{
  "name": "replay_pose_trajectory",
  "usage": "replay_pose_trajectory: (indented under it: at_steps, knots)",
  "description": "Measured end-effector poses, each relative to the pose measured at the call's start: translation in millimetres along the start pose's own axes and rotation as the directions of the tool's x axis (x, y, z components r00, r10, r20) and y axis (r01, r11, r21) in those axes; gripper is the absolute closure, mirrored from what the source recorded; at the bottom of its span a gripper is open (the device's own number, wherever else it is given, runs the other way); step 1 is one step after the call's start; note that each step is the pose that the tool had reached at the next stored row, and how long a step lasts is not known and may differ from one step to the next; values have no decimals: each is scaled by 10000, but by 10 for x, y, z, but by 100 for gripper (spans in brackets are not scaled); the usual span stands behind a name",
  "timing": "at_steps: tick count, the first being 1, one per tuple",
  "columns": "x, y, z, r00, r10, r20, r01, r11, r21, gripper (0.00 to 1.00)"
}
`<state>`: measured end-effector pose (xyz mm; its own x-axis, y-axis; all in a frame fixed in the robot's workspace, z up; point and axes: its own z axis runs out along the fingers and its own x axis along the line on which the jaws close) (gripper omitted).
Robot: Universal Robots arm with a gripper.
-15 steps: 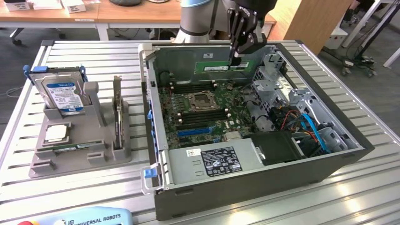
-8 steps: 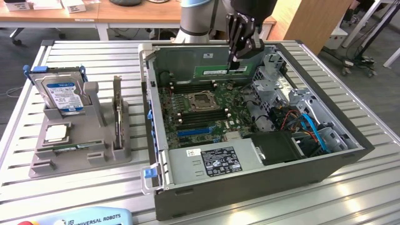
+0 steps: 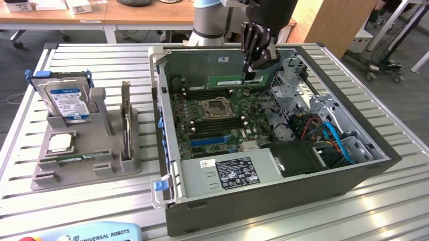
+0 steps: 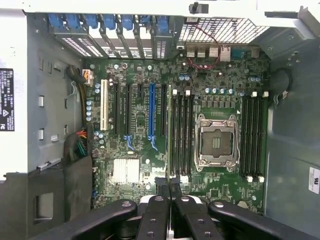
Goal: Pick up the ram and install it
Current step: 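Pick up the ram and move it above insertion slot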
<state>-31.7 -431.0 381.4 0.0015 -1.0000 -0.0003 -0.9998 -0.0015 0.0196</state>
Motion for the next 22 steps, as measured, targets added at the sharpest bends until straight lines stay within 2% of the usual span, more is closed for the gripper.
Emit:
replay_pose_trajectory:
  at_steps: [4,11,18,22]
  knots:
    - [0,-2,65,10000,22,1,-22,10000,-11,89]
    - [-5,-3,81,10000,29,3,-29,10000,-15,89]
    - [-126,16,109,10000,31,0,-31,10000,-15,89]
    - [-159,45,131,10000,32,1,-32,10000,-15,89]
